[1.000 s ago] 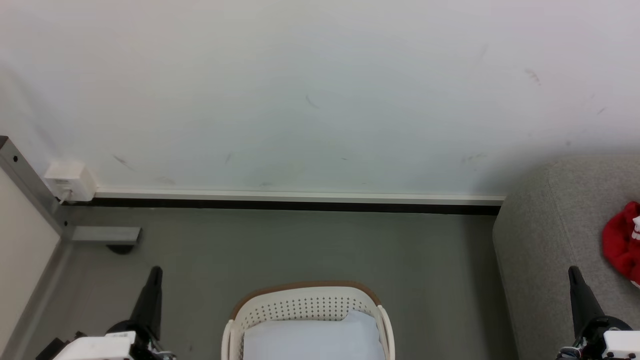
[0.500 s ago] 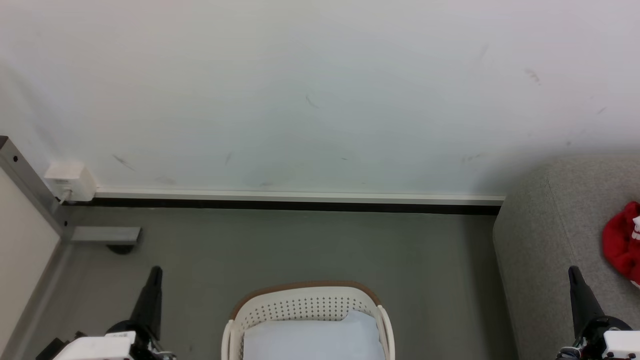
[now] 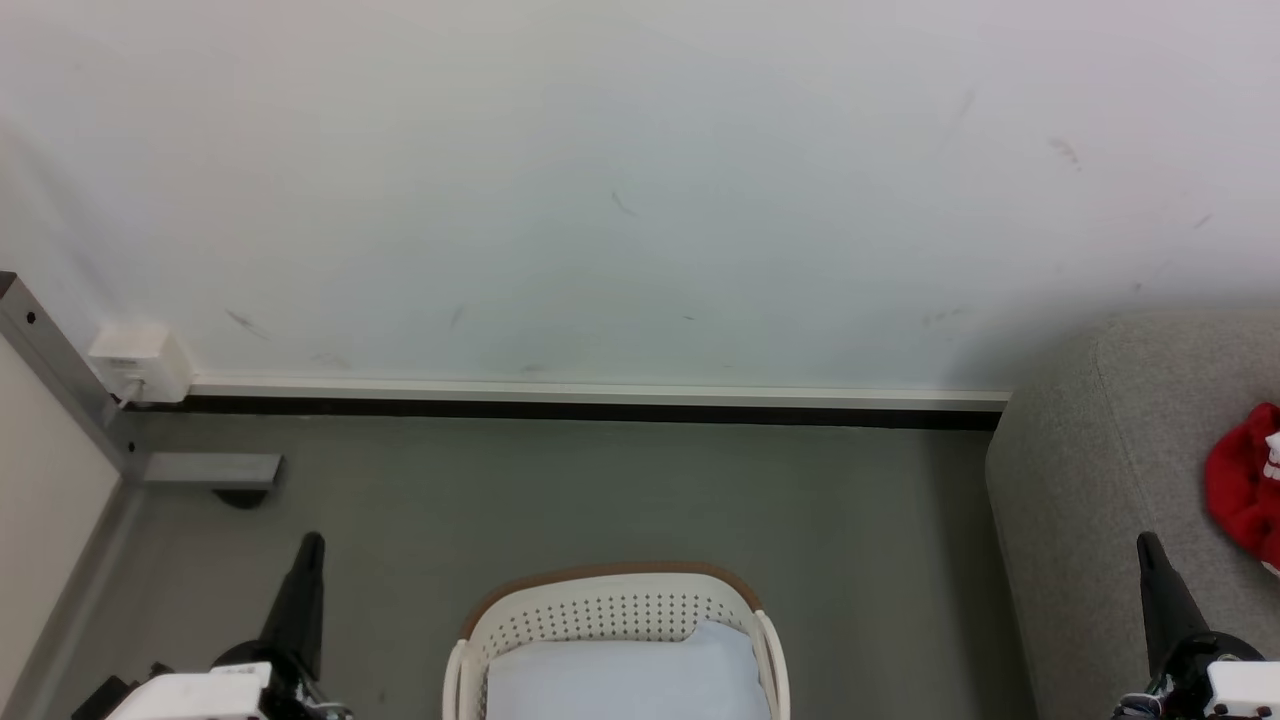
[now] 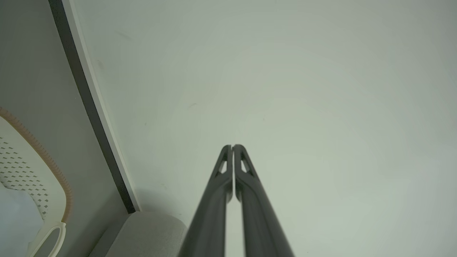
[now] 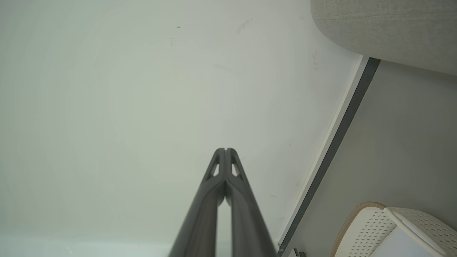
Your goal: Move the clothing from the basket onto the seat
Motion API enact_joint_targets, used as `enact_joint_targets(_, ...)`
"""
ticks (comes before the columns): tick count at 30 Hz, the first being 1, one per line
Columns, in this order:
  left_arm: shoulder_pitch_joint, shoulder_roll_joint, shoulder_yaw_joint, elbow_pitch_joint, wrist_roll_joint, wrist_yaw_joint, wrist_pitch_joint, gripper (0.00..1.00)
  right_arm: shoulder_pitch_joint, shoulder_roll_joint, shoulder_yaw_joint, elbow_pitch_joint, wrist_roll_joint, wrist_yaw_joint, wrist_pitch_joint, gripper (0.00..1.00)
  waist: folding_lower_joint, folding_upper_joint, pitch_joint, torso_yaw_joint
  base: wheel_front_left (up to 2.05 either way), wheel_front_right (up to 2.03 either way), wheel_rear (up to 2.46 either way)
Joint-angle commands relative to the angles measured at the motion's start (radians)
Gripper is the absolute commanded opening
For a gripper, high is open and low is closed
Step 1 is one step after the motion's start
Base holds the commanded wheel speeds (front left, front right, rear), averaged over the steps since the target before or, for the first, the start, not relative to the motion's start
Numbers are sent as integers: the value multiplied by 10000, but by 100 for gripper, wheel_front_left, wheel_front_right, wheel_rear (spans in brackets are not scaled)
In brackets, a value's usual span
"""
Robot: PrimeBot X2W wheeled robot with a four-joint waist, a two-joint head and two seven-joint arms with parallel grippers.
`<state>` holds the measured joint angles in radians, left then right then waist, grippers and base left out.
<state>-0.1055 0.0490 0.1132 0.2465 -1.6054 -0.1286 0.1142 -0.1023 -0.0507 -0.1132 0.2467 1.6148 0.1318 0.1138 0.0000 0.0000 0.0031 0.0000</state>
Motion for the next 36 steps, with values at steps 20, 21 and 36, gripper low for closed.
enact_joint_targets(20,-70,22,24,-26,-138,-42,35,0,-122,1,-46,-40,-38,-21,35,0,0,0,0,0,0,0,0)
enact_joint_targets(21,-70,22,24,-26,-138,-42,35,0,-122,2,-45,-40,-39,-21,35,0,0,0,0,0,0,0,0)
enact_joint_targets(36,-70,22,24,-27,-139,-42,35,0,-122,4,-47,-40,-42,-21,38,0,0,0,0,0,0,0,0)
